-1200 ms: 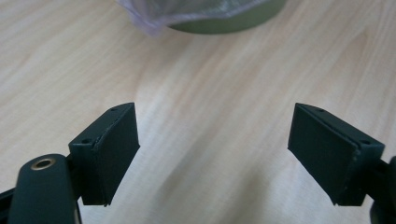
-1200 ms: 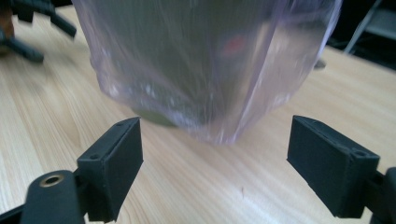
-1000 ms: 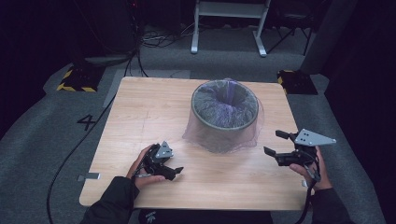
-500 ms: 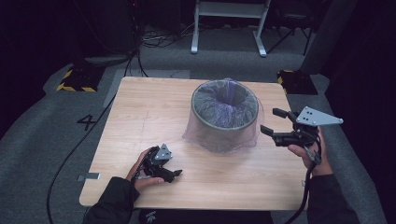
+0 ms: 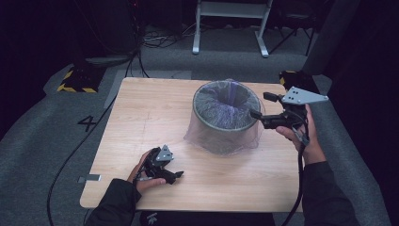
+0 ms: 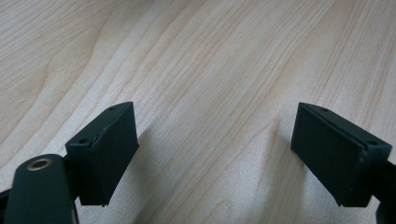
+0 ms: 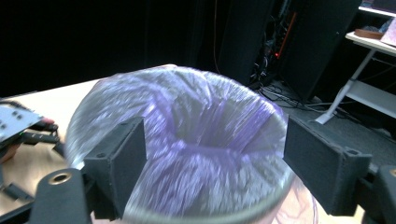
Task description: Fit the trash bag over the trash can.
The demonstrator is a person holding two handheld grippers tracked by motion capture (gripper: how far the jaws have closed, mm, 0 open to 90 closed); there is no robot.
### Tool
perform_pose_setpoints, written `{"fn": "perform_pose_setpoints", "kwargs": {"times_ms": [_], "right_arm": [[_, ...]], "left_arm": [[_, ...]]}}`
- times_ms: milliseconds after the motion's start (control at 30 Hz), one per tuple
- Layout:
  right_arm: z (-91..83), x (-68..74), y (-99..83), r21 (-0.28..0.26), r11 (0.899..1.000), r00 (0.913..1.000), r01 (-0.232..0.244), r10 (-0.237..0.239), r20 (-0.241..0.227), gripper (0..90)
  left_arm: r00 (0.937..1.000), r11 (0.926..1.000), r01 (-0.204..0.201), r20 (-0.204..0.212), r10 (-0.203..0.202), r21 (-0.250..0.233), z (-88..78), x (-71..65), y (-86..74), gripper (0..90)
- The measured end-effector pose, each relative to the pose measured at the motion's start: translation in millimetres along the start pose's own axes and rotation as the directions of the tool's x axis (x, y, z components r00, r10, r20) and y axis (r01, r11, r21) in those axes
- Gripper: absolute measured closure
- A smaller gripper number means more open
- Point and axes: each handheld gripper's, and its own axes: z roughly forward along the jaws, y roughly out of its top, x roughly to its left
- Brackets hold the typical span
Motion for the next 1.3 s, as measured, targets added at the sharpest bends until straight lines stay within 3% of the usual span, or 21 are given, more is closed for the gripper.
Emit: {"fn": "perform_pose_setpoints", "kwargs": {"times_ms": [500, 633, 933, 1100, 1300], "right_arm": [[55.0, -4.9, 16.7, 0.123, 0.992, 1.0000, -0.005, 0.004, 0.008, 23.7], [66.6, -1.6, 18.0, 0.156, 0.988, 0.9991, -0.008, 0.015, -0.040, 26.2], [83.3, 5.9, 12.3, 0.264, 0.963, 0.9959, 0.050, -0.029, -0.085, 26.9], [90.0, 9.8, 7.8, 0.338, 0.936, 0.9916, 0.101, -0.067, -0.111, 25.1], [95.8, 8.3, 5.5, 0.371, 0.925, 0.9931, 0.085, -0.049, -0.106, 23.8]], "left_arm": [[1.0000, 1.0000, -0.002, 0.002, 0.002, 0.001, 0.1, 0.4, 0.1, 14.1], [1.0000, 1.0000, -0.003, 0.002, 0.003, 0.000, 0.1, 0.4, 0.1, 14.2], [1.0000, 1.0000, -0.002, 0.002, 0.002, 0.000, 0.1, 0.4, 0.0, 14.2], [1.0000, 1.0000, -0.002, 0.002, 0.002, 0.001, 0.1, 0.4, 0.0, 14.2], [1.0000, 1.0000, -0.003, 0.003, 0.003, -0.001, 0.2, 0.4, 0.0, 14.1]]}}
